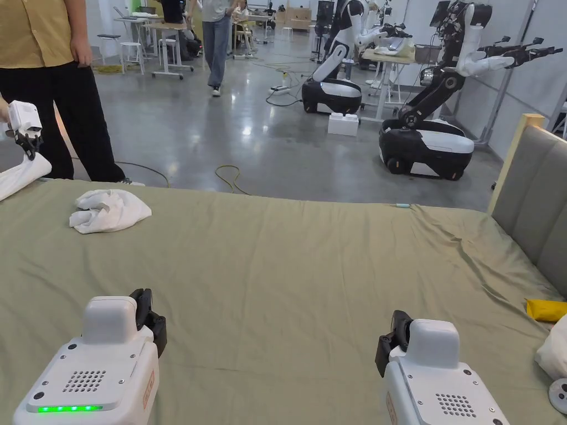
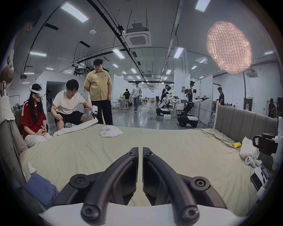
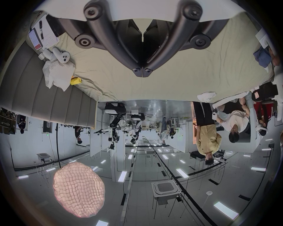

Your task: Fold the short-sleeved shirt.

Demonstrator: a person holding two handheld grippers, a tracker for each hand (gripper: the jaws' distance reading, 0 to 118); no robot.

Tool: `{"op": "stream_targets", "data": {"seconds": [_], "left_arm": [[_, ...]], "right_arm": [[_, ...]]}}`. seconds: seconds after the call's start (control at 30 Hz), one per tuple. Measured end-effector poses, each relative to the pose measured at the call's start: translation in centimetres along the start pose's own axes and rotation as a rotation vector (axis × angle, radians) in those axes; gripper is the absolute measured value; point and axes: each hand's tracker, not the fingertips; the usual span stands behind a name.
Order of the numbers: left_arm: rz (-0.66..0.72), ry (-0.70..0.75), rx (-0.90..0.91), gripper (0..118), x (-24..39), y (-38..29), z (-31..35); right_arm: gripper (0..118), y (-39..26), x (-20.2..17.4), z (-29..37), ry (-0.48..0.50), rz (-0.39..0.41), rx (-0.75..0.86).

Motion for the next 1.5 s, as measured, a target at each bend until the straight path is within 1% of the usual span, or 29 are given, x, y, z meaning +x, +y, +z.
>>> {"op": "stream_targets", "data": {"seconds": [0.27, 0.37, 0.5, 0.53, 0.57, 0.6, 0.63, 0.67, 0.73, 0.77, 0.8, 0.83, 0.87, 0.9, 0.93, 0.97, 1.0, 1.07, 1.13, 1.17, 1.2, 1.27, 1.3, 1.37, 1.43, 1.5], "left_arm": [[-0.052, -0.014, 0.011, 7, 0.1, -0.3, 0.3], [-0.056, -0.017, 0.016, 7, 0.2, -0.2, 0.4], [-0.064, -0.018, 0.017, 7, 0.3, -0.1, 0.4], [-0.065, -0.023, 0.017, 8, 0.3, -0.1, 0.4], [-0.069, -0.026, 0.019, 11, 0.4, -0.1, 0.4], [-0.074, -0.023, 0.021, 18, 0.5, -0.1, 0.4], [-0.077, -0.020, 0.023, 28, 0.6, -0.2, 0.6], [-0.078, -0.020, 0.026, 42, 0.6, -0.2, 0.6], [-0.073, -0.023, 0.024, 48, 0.7, -0.3, 0.6], [-0.070, -0.023, 0.023, 50, 0.6, -0.5, 0.7], [-0.067, -0.024, 0.021, 57, 0.6, -0.5, 0.7], [-0.065, -0.023, 0.016, 61, 0.6, -0.6, 0.7], [-0.060, -0.019, 0.011, 64, 0.7, -0.6, 0.6], [-0.055, -0.018, 0.007, 66, 0.6, -0.6, 0.7], [-0.048, -0.020, 0.001, 69, 0.5, -0.7, 0.7], [-0.038, -0.023, -0.008, 76, 0.4, -0.7, 0.6], [-0.027, -0.027, -0.016, 78, 0.3, -0.7, 0.5], [-0.016, -0.027, -0.027, 79, 0.0, -0.8, 0.3], [0.005, -0.031, -0.047, 83, -0.2, -0.8, 0.1], [0.027, -0.039, -0.058, 88, -0.4, -0.8, 0.0], [0.050, -0.053, -0.073, 90, -0.6, -0.8, -0.1], [0.081, -0.067, -0.078, 91, -0.9, -0.8, -0.2], [0.088, -0.073, -0.081, 91, -1.0, -0.7, -0.2], [0.103, -0.079, -0.085, 91, -1.2, -0.7, -0.2], [0.117, -0.082, -0.085, 91, -1.4, -0.7, -0.3], [0.129, -0.081, -0.084, 91, -1.5, -0.5, -0.4]], "right_arm": [[0, 0.0, 0.5, 0.5, -0.021, -0.019, 0.023], [0, -0.1, 0.8, 0.6, -0.014, -0.033, 0.020], [0, -0.2, 0.8, 0.7, -0.007, -0.029, 0.020], [0, -0.2, 0.7, 0.7, -0.004, -0.028, 0.018], [0, -0.2, 0.6, 0.7, -0.003, -0.021, 0.014], [3, -0.2, 0.6, 0.7, -0.001, -0.014, 0.015], [11, -0.2, 0.5, 0.8, -0.001, -0.009, 0.018], [33, -0.2, 0.3, 0.8, -0.011, -0.002, 0.020], [47, -0.3, 0.2, 0.7, -0.025, -0.004, 0.018], [54, -0.4, 0.2, 0.6, -0.026, -0.020, 0.015], [72, -0.4, 0.2, 0.6, -0.028, -0.027, 0.012], [78, -0.5, 0.2, 0.6, -0.031, -0.028, 0.015], [79, -0.6, 0.2, 0.5, -0.043, -0.021, 0.015], [82, -0.6, 0.1, 0.4, -0.055, -0.011, 0.013], [89, -0.7, 0.1, 0.3, -0.058, -0.002, 0.010], [98, -0.7, 0.1, 0.3, -0.056, -0.002, 0.010], [101, -0.7, 0.1, 0.3, -0.048, -0.002, 0.016], [103, -0.6, 0.2, 0.4, -0.034, -0.003, 0.020], [107, -0.3, 0.3, 0.4, -0.018, -0.011, 0.015], [108, -0.2, 0.4, 0.4, -0.002, -0.019, 0.012], [108, -0.1, 0.6, 0.3, 0.011, -0.030, 0.011], [110, 0.0, 0.8, 0.1, 0.022, -0.054, 0.005], [111, 0.1, 0.7, 0.0, 0.008, -0.055, 0.006], [111, 0.2, 0.5, -0.2, -0.055, -0.045, 0.007], [111, 0.1, 0.6, -0.5, -0.068, -0.048, 0.010], [111, 0.3, 1.0, -0.6, -0.068, -0.073, 0.003]]}}
